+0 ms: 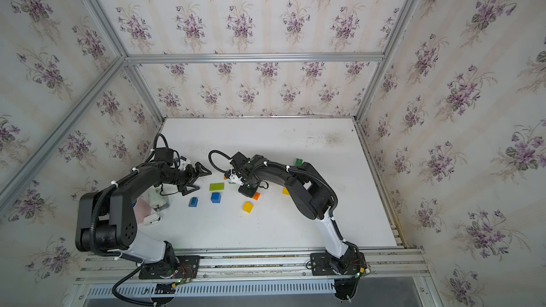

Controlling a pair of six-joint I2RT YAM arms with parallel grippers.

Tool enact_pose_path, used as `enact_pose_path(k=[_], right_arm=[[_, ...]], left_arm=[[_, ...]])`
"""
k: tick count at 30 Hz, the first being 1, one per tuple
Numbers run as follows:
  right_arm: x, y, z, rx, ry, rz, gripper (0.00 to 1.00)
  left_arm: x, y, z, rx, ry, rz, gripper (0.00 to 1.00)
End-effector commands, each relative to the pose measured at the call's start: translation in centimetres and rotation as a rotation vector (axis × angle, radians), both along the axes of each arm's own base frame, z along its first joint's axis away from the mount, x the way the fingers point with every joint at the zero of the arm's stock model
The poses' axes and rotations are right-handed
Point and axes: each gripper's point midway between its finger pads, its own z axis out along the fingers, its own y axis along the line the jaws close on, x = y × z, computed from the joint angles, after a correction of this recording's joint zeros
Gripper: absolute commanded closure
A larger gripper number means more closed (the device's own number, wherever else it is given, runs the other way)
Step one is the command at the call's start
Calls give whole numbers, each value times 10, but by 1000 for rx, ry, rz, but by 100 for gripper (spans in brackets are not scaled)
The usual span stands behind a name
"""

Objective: Assemble a fork with lego
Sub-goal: Pick up the lego brick from the center of the board.

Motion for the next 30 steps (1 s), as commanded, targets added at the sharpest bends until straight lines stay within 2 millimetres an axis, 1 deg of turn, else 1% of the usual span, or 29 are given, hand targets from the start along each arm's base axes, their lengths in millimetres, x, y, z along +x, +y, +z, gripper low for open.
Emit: enact_pose_path(k=[1, 5, 8, 12, 13, 16, 21, 26, 30], right_arm=[[-5, -6, -3, -28, 17, 7, 70], [-4, -4, 6, -6, -7, 41, 76], [-6, 2, 21, 55, -39, 110, 78], [-5, 8, 49, 140, -129, 213, 77], [-5, 7, 53, 142, -143, 236, 76], [-4, 3, 58, 118, -161, 310, 74], [8, 10, 73, 138, -181, 362, 74], [28, 24, 86, 166, -190, 398, 74], [40, 36, 91, 189, -181, 422, 73]], left_arm=[[5, -1, 2, -4, -22, -12, 0], [6, -2, 4, -13, -23, -20, 0], [6, -5, 5, -27, -14, -34, 0], [7, -13, 5, -47, 3, -66, 0], [7, -16, 5, -55, 7, -73, 0], [12, -23, 8, -73, 3, -93, 1], [20, -42, 11, -107, 5, -149, 6], [28, -63, 9, -142, 7, -206, 15], [33, -71, 7, -156, 5, -231, 21]])
